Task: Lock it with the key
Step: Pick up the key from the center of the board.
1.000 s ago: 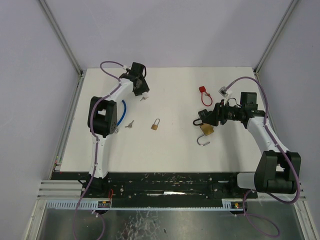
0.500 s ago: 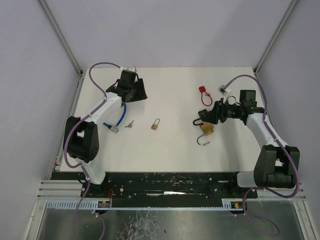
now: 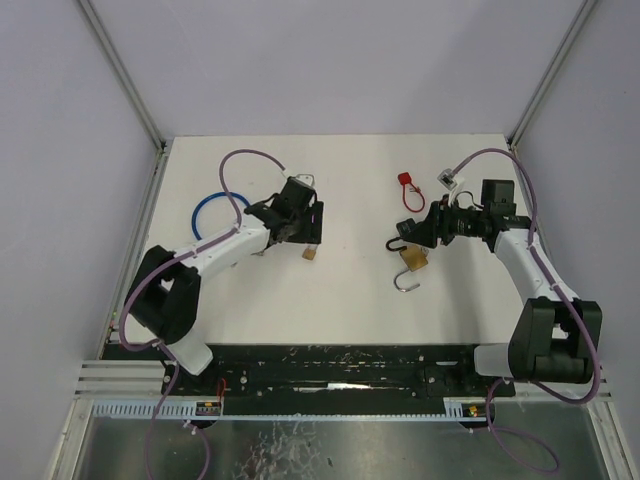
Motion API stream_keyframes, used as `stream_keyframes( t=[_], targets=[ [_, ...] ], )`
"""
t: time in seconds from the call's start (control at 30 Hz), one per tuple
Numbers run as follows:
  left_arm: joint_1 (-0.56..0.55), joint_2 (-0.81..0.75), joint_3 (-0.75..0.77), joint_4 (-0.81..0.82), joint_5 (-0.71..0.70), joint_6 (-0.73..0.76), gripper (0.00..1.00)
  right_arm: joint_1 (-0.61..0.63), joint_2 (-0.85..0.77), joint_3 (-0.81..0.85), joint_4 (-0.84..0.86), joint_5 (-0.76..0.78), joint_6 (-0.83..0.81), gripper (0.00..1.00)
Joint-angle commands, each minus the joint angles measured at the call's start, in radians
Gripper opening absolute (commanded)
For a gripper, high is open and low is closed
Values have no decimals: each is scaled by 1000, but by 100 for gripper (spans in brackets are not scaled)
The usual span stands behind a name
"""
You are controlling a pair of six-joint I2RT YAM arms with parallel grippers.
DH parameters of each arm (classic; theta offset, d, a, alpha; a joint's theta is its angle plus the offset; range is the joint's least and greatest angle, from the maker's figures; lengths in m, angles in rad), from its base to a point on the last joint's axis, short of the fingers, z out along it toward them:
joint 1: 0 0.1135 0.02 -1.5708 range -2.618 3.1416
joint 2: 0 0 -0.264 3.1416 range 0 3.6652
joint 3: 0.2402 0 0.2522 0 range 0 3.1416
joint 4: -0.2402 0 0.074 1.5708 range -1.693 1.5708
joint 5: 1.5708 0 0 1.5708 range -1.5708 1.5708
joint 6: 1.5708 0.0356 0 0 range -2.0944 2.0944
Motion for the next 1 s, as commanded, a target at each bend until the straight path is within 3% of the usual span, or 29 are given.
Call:
stream_keyframes(
  t=[0.0,0.3,0.43,0.57,0.7,0.97],
  targets=[
    [-42,45,5,-39,-70,-8,65,5,-59,-10,38,-29,8,57],
    [-37,203,123,-88,-109,94,66,6,-114,-49,46,-30,13,58],
    [22,220,198,-46,-103,115,66,5,-121,-51,47,-29,15,58],
    [146,278,336,-11,-43,18,52,4,-120,-51,47,-28,15,58],
    [235,356,465,-3,9,-127,47,5,-120,-46,40,-19,7,58],
    [259,560,712,-133,-132,-245,44,5,-98,-40,26,-10,-14,58]
  ],
)
